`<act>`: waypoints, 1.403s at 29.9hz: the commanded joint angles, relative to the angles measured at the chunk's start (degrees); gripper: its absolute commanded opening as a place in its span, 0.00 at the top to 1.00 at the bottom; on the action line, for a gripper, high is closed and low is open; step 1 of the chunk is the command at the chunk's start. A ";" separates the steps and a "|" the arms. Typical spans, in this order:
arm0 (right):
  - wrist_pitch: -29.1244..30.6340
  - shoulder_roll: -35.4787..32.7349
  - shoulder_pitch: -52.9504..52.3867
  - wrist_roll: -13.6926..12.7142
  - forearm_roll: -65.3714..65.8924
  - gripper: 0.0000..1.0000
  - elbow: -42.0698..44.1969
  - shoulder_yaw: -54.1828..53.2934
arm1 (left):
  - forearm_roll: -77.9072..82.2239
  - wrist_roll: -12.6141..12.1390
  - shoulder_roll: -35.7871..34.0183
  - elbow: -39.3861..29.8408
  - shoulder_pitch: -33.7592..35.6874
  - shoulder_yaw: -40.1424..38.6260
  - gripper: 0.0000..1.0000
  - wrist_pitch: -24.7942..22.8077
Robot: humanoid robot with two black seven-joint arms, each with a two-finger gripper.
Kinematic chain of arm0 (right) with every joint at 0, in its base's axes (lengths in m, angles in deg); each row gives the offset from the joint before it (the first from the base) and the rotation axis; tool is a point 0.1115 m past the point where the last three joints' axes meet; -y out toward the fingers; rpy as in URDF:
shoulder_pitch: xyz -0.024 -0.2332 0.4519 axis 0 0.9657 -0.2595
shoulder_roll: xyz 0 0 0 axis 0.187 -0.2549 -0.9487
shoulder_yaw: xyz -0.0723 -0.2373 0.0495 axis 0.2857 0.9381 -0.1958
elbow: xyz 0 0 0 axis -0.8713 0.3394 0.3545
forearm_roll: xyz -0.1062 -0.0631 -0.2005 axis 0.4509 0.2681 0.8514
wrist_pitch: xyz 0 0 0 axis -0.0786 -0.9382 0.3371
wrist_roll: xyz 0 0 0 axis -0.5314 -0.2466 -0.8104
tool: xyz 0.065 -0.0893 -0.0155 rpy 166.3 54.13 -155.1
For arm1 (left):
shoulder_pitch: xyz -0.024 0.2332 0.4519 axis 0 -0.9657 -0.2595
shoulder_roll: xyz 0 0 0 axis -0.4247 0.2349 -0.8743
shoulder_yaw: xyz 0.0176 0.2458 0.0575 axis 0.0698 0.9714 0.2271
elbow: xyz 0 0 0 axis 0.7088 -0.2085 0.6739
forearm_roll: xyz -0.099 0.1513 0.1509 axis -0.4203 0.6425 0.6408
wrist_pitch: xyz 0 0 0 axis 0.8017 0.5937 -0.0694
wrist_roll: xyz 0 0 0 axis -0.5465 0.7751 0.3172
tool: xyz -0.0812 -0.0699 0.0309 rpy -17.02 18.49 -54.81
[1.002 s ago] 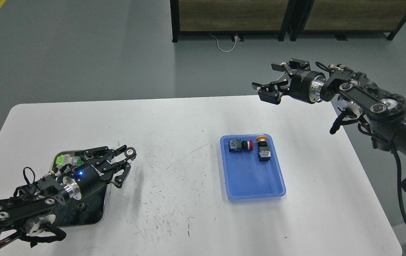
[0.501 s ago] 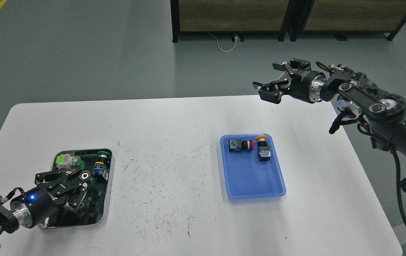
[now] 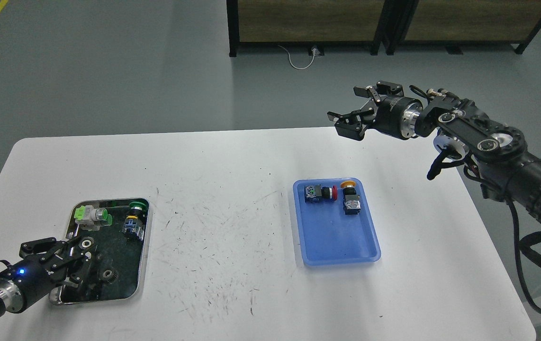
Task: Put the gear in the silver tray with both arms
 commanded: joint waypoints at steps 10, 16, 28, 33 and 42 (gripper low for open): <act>-0.53 1.54 0.16 0.00 0.25 0.07 0.99 0.00 | -0.66 -0.20 4.42 2.88 -0.21 0.10 0.63 -0.31; -0.53 1.45 0.34 0.00 0.25 0.07 0.99 0.00 | -1.62 -0.28 4.87 3.58 -0.12 -0.16 0.42 -0.05; -3.42 1.19 -0.19 0.09 -0.10 0.02 1.08 -0.96 | -6.11 -0.28 3.02 3.85 1.28 -4.72 0.03 1.36; -5.53 0.66 0.34 0.18 -0.28 0.01 1.34 -4.83 | -6.20 -1.16 0.91 3.76 7.95 -7.19 0.02 1.27; -14.50 -3.20 0.17 0.88 -3.35 0.01 2.04 -11.68 | -6.28 -8.89 1.00 4.28 23.95 -7.28 0.02 0.65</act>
